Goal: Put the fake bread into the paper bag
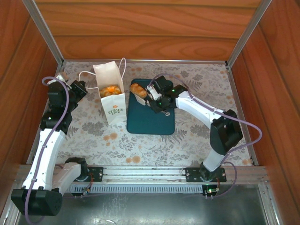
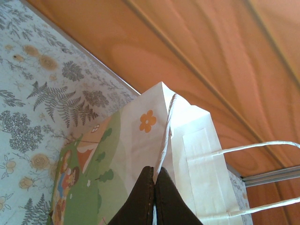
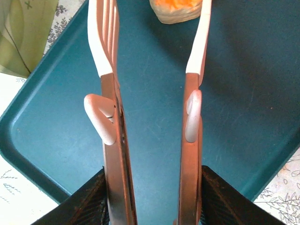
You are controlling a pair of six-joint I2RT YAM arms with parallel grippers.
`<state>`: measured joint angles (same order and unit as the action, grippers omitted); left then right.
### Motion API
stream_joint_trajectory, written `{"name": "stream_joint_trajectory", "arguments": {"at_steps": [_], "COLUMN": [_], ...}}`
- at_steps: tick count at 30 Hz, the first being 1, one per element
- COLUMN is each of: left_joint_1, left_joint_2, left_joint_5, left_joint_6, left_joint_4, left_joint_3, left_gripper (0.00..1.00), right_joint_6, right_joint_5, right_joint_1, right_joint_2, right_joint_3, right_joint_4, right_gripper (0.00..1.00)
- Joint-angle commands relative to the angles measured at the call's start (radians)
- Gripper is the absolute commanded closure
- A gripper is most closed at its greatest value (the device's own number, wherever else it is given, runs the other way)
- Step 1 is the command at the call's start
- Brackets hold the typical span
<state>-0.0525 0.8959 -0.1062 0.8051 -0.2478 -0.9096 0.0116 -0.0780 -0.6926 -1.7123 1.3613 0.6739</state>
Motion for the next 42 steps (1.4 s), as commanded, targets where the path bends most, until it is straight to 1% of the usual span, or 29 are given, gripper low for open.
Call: {"name": "stream_joint_trajectory", "arguments": {"at_steps": [1,18,21,24,31,35,42], "left_joint_1": [0.006,0.008,0.008,0.008,0.008,0.008,0.008], "left_joint_2": [-0.006,-0.001,0.001,0.005,0.007,0.006,0.005], "left_joint_5": [0.007,0.01,0.009,0.007,0.006,0.004,0.002], "left_joint_6": [-0.009,-0.01,-0.01,-0.01,-0.008,-0.008,-0.006], "left_joint_4": [-0.007,-0.012,-0.013,-0.013,-0.012,-0.012,-0.013], "left_joint_3": [-0.03,-0.048,-0.047,-0.048,-0.051,-0.052,-0.051], "left_gripper": [1.0,1.0,1.0,1.0,1.0,1.0,1.0], "right_joint_6": [0.025,0.042,0.038,0.036,0.029,0.005,-0.078], "right_joint_5": [-0.009,-0.011,-0.001,0.012,0.03,0.034,0.022], "right_joint_1": [0.008,0.036,0.039,0.039,0.039,0.039,0.039], "right_joint_2": [-0.019,-0.152,-0.168,-0.173,-0.119,-0.07,0.043], "right_joint_3": [0.039,0.112,0.121,0.127,0.112,0.092,0.004], "right_joint_4": [-0.024,-0.036,-0.037,-0.029,-0.008,-0.001,-0.012], "right_gripper": [0.5,0.5,0.52,0.56,0.69,0.72,0.76]}}
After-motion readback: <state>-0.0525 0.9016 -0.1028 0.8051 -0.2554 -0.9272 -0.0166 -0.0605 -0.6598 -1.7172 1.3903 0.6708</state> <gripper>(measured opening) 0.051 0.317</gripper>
